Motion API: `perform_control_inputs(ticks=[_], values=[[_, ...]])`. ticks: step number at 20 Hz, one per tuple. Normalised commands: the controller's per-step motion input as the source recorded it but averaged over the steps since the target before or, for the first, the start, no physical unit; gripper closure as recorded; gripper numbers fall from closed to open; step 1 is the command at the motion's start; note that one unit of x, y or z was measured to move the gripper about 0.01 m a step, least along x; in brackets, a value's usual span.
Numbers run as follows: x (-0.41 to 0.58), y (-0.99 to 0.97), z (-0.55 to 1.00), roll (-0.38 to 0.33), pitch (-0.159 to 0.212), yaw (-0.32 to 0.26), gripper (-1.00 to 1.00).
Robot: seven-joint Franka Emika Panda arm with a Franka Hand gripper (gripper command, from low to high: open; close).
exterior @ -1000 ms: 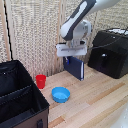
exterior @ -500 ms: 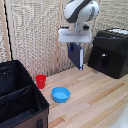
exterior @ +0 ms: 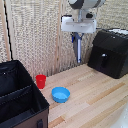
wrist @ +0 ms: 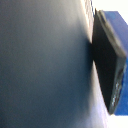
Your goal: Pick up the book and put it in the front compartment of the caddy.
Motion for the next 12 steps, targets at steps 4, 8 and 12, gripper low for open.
perform_control_inputs(ticks=[4,8,12], values=[[-0.008,0.40,0.29,0.000,-0.025,-0.273,1.00],[-0.019,0.56,0.26,0.000,-0.049,-0.230,1.00],[-0.024,0.58,0.29,0.000,-0.054,-0.218,1.00]])
